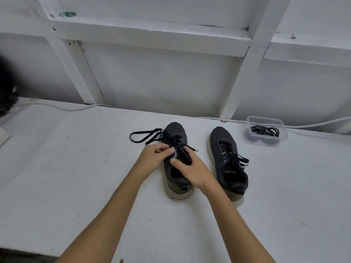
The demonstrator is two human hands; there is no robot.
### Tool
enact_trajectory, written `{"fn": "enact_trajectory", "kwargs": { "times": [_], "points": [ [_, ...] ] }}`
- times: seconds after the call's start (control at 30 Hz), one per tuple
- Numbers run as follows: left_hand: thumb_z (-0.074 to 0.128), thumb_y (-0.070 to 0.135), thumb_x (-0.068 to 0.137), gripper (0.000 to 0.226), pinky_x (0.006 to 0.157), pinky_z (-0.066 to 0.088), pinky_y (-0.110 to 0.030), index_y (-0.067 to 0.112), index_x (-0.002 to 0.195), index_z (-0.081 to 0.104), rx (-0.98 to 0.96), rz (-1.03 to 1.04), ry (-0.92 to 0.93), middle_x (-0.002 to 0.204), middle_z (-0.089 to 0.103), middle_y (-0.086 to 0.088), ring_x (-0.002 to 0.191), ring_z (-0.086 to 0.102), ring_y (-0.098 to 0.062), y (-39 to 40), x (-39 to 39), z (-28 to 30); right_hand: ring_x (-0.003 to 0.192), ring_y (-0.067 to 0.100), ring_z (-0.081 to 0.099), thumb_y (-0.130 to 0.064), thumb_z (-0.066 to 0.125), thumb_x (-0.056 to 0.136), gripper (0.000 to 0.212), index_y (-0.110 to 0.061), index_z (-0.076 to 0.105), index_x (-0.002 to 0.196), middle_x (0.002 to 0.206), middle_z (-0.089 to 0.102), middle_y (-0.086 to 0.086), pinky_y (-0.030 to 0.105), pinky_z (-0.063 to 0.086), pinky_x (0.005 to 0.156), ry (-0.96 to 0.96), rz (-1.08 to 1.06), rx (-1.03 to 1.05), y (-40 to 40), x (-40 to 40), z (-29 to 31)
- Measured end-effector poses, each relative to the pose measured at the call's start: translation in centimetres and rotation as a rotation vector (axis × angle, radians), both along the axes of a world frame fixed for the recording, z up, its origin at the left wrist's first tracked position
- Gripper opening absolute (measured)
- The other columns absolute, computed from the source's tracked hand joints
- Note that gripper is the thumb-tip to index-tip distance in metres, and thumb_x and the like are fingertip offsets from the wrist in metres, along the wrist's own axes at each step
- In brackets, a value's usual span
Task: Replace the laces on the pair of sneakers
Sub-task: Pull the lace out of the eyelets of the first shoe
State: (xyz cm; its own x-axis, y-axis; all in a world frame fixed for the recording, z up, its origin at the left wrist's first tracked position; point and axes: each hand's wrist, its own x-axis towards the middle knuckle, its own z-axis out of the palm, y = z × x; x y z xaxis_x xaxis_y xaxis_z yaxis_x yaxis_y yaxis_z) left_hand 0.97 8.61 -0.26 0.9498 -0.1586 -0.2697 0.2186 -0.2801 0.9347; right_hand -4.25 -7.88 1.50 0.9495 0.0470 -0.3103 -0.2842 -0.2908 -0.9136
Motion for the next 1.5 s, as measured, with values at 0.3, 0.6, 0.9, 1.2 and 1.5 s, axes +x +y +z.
{"fn": "enact_trajectory", "kwargs": {
  "times": [0.3,0.6,0.9,1.2,1.5],
  "points": [
    [0.054,0.033,0.103,0.020,0.069,0.052,-0.029,0.016,0.106,0.064,-0.173,0.540,-0.010,0.093,0.066,0.003,0.080,0.063,-0.010,1.2,1.4,0.2,0.108,0.003,0.064,-0.050,0.071,0.087,0.037,-0.054,0.050,0.117,0.116,0.066,-0.024,0.036,0.053,0.102,0.017,-0.003,0.016,-0.1,-0.1,0.1],
    [0.074,0.032,0.090,0.013,0.068,0.048,-0.014,0.030,0.103,0.075,-0.008,0.040,-0.008,0.098,0.075,0.010,0.085,0.065,0.002,0.5,0.2,-0.3,0.106,-0.001,0.064,-0.048,0.070,0.088,0.026,-0.061,0.054,0.104,0.114,0.067,-0.024,0.035,0.053,0.101,-0.012,0.007,0.015,0.0,-0.2,0.2],
    [0.047,0.025,0.106,0.012,0.075,0.063,-0.038,0.015,0.108,0.053,-0.229,0.326,0.044,0.102,0.069,-0.011,0.085,0.075,-0.018,-0.1,0.4,0.6,0.108,0.000,0.064,-0.050,0.070,0.088,0.033,-0.056,0.051,0.115,0.115,0.066,-0.026,0.036,0.053,0.101,-0.002,0.003,0.016,0.0,-0.1,0.1],
    [0.046,0.025,0.107,0.013,0.086,0.061,-0.041,0.017,0.114,0.053,-0.201,0.252,0.066,0.098,0.072,-0.009,0.091,0.074,-0.016,-0.1,-0.1,1.4,0.110,-0.011,0.051,-0.031,0.064,0.097,0.025,-0.038,0.059,0.120,0.120,0.053,-0.028,0.008,0.035,0.085,-0.176,-0.007,-0.208,-0.9,0.4,1.2],
    [0.085,0.025,0.080,0.059,0.092,0.053,-0.024,0.031,0.127,0.050,-0.053,-0.013,0.046,0.107,0.071,0.003,0.103,0.069,-0.007,0.5,-1.1,1.7,0.102,0.012,0.061,-0.030,0.078,0.086,0.030,-0.034,0.060,0.110,0.119,0.059,-0.013,0.035,0.053,0.090,-0.201,0.052,-0.446,-1.0,2.7,0.8]
  ]
}}
